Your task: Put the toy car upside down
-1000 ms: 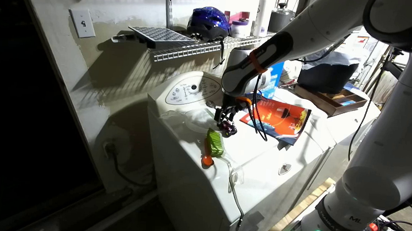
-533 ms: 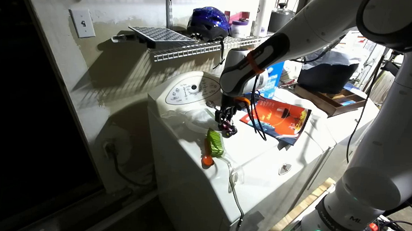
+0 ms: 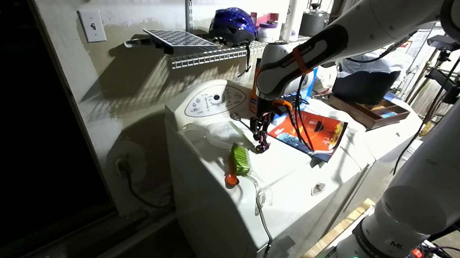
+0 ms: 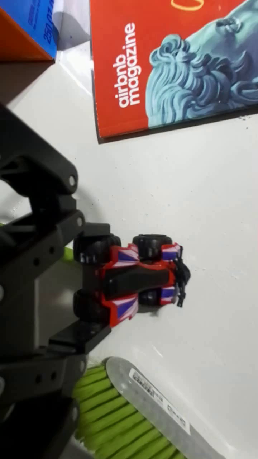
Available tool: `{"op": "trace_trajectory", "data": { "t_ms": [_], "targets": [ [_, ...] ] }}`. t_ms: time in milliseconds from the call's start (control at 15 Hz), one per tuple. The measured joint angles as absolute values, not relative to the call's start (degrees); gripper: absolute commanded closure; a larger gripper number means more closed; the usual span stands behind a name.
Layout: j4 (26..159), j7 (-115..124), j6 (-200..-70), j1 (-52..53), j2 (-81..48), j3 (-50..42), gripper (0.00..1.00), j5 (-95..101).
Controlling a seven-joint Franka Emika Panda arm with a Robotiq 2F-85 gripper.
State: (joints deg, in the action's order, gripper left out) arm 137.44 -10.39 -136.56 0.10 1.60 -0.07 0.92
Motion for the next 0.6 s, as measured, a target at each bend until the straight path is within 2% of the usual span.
{"op": "trace_trajectory", "data": {
  "t_ms": [600],
  "targets": [
    [147.05,-15.79,-140.78,-0.38,8.99,-1.61,0.66,0.91]
  ]
}}
